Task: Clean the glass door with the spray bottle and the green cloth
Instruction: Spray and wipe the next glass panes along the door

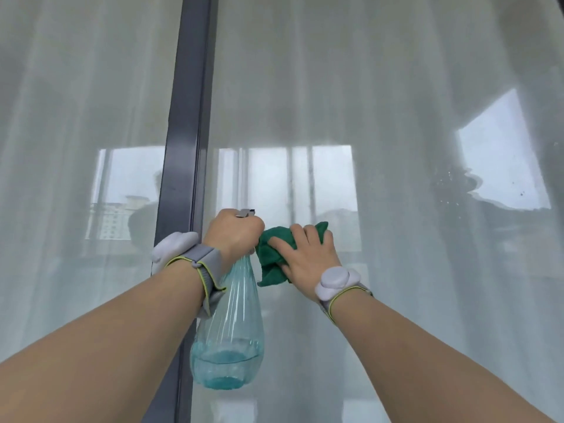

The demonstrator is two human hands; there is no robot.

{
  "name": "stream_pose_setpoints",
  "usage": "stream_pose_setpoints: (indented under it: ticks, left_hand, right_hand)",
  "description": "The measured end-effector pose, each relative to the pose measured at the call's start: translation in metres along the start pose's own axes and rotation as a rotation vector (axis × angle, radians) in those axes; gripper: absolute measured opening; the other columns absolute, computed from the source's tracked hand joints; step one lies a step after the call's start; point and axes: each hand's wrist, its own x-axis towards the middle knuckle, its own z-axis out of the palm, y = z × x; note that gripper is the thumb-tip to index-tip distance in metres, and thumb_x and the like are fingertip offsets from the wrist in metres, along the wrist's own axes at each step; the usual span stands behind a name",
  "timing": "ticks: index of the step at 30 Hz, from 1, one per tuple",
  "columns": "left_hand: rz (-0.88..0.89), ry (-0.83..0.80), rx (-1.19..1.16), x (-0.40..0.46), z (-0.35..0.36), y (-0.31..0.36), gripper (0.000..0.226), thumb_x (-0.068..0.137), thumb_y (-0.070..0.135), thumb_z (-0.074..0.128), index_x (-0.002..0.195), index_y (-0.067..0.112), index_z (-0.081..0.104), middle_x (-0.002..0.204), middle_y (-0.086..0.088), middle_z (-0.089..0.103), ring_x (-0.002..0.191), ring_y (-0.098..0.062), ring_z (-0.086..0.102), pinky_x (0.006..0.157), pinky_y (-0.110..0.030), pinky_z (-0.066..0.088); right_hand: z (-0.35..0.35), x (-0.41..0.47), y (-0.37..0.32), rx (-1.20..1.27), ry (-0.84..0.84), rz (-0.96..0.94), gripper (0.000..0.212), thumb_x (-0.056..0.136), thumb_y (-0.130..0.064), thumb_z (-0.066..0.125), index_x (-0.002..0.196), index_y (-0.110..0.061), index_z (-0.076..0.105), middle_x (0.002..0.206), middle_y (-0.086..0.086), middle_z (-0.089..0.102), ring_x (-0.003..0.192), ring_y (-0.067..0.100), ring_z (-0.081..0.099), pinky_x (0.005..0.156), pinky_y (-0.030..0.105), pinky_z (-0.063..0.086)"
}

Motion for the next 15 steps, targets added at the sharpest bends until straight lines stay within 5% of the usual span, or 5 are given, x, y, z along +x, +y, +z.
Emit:
stream_pose_setpoints:
  ticks: [15]
  left_hand:
    - [0.129, -0.186, 0.007, -0.01, 0.112, 0.085, 0.017, 0.058, 0.021, 0.041, 0.068, 0.01, 0.049, 0.065, -0.017, 0.064, 0.054, -0.032, 0.06, 0.064, -0.032, 0.046]
  right_hand:
    - [-0.024, -0.077, 0.107, 0.058, -0.174, 0.224, 0.054, 0.078, -0.046, 0.051, 0.129, -0.03, 0.043, 0.112, -0.001, 0.051, 0.092, 0.025, 0.049, 0.073, 0.038, 0.039]
